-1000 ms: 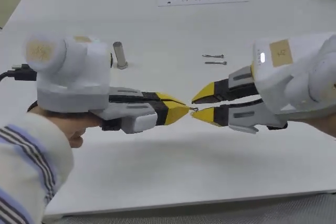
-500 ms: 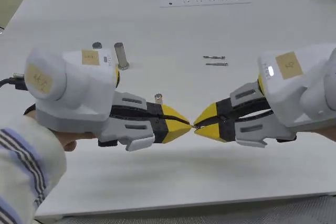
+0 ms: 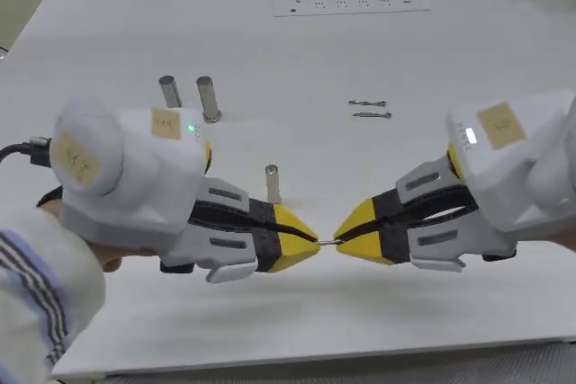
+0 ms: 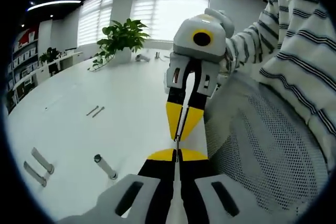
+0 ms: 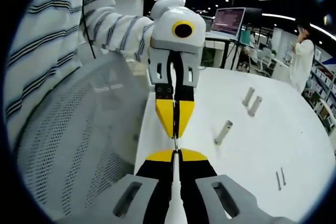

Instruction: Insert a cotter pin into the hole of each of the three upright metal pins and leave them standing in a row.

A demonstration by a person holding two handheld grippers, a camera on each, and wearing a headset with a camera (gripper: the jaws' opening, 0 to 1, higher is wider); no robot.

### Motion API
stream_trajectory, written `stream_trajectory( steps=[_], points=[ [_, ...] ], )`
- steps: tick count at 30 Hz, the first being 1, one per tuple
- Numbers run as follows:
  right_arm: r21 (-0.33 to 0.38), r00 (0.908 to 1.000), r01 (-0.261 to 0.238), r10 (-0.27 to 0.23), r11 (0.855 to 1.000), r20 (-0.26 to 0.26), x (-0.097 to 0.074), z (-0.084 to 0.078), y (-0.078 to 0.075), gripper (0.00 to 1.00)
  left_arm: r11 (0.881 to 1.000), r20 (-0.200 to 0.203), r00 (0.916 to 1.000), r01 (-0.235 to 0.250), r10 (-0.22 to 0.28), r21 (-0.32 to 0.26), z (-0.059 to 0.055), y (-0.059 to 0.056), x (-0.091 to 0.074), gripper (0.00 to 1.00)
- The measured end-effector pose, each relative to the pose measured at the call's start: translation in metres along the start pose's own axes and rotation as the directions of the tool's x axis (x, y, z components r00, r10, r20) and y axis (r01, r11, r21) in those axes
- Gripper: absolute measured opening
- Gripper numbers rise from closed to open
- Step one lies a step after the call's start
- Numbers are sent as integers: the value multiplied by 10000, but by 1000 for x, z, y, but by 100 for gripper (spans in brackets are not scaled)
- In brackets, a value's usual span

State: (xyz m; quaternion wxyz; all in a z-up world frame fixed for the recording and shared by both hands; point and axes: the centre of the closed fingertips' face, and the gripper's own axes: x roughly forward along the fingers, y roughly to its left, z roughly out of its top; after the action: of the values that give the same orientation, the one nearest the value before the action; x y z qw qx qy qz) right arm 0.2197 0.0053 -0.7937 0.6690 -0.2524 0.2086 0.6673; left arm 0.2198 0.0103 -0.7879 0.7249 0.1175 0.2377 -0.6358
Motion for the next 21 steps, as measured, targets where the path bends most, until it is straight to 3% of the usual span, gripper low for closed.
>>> stream_trajectory(
  steps=[7,21],
  points=[
    [110,9996,-220,222,9997,-159,1,0,4,4,9975,-277,9996,57,-38,699,-3,-3,0,0],
    [63,9992,-251,253,9997,-294,5,1,6,4,9972,-205,9998,71,-56,747,0,-4,-3,0]
  ],
)
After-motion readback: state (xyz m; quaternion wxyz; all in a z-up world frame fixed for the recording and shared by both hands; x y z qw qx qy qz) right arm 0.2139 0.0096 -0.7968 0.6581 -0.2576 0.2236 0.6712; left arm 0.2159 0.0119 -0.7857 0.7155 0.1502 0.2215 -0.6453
